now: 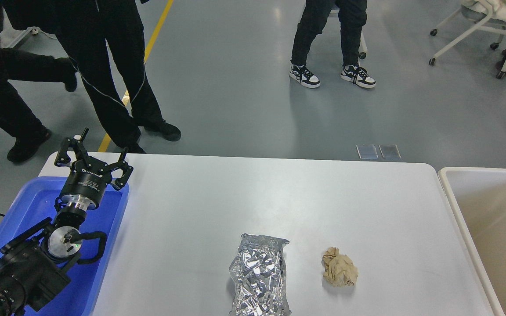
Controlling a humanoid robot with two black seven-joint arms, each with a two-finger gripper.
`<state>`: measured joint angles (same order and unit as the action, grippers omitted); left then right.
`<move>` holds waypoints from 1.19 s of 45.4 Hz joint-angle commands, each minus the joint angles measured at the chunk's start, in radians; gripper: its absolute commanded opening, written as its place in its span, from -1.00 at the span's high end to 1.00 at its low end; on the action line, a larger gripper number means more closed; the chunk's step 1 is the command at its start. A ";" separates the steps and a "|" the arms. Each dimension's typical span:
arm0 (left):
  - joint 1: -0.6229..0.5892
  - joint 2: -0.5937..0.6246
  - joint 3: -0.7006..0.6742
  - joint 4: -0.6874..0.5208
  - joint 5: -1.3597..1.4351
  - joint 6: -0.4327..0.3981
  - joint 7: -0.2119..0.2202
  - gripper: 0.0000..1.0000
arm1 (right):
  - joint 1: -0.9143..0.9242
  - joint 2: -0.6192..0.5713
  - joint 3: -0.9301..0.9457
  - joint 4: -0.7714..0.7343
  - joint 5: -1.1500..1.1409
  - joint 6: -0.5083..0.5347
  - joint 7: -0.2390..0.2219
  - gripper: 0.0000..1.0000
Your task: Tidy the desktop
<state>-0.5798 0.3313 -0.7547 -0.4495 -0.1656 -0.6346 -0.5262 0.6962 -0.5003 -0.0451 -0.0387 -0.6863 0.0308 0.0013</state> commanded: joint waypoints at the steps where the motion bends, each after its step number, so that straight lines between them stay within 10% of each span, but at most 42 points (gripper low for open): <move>1: 0.000 0.000 0.000 0.000 0.000 -0.001 0.000 -1.00 | -0.076 0.077 0.010 -0.003 0.007 -0.043 -0.006 1.00; 44: 0.000 0.000 0.000 0.000 0.000 -0.001 0.000 -1.00 | -0.083 0.094 0.005 0.000 0.044 -0.060 -0.006 1.00; 50: 0.000 0.000 0.000 0.000 0.000 0.000 0.000 -1.00 | -0.067 0.086 0.008 -0.001 0.044 -0.118 -0.004 -0.40; 54: 0.000 0.000 0.000 0.000 0.000 0.000 0.000 -1.00 | -0.049 0.085 0.010 0.005 0.045 -0.140 -0.004 -0.95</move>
<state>-0.5798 0.3313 -0.7547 -0.4494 -0.1656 -0.6340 -0.5267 0.6189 -0.4098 -0.0393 -0.0381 -0.6431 -0.0542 -0.0037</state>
